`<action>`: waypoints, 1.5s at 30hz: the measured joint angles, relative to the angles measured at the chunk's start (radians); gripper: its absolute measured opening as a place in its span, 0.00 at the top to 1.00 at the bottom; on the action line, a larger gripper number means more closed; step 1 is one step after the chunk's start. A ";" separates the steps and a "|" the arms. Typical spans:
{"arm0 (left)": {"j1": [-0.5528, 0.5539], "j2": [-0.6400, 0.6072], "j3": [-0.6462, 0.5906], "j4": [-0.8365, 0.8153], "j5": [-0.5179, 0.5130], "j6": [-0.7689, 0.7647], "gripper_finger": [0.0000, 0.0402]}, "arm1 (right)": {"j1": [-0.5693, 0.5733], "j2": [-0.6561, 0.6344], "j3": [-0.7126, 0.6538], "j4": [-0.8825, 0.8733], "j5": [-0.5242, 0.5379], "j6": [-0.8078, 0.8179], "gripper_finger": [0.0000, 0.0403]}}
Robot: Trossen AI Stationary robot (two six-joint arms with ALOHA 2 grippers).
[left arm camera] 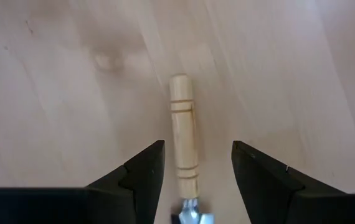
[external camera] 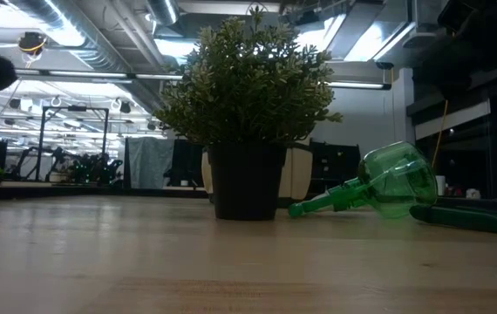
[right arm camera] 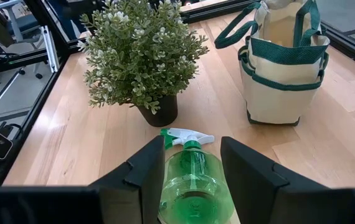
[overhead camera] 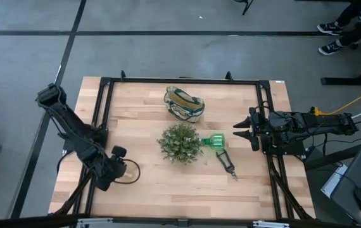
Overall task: Pick & Place Garden tools in Gardening bag
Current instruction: Put the brown trowel into the green gardening bag
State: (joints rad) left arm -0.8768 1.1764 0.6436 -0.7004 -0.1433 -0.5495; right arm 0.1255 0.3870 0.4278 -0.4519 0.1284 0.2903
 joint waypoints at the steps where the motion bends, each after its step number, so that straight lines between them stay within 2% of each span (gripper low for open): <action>1: -0.008 0.001 -0.012 0.018 -0.008 -0.026 0.55 | 0.000 0.000 0.000 0.000 0.000 0.000 0.60; 7: -0.045 0.001 -0.097 0.139 -0.092 -0.171 0.55 | 0.000 0.000 0.000 0.000 0.000 0.000 0.60; 12: -0.052 0.002 -0.163 0.198 -0.160 -0.198 0.55 | 0.000 0.000 0.000 0.000 0.000 0.000 0.60; 19: -0.052 0.002 -0.201 0.287 -0.146 -0.200 0.55 | 0.000 0.000 0.000 0.000 0.000 0.000 0.60; 27: -0.052 0.006 -0.201 0.309 -0.151 -0.199 0.55 | 0.000 0.000 0.000 0.000 0.000 0.000 0.60; 40: -0.054 0.170 -0.194 0.375 -0.171 -0.196 0.55 | 0.000 0.000 0.000 0.000 0.000 0.000 0.60; 45: -0.054 0.174 -0.197 0.398 -0.181 -0.178 0.58 | 0.000 0.000 0.000 0.000 0.000 0.000 0.60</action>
State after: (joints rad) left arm -0.9306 1.3506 0.4465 -0.3022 -0.3245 -0.7275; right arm 0.1257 0.3867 0.4278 -0.4515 0.1284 0.2901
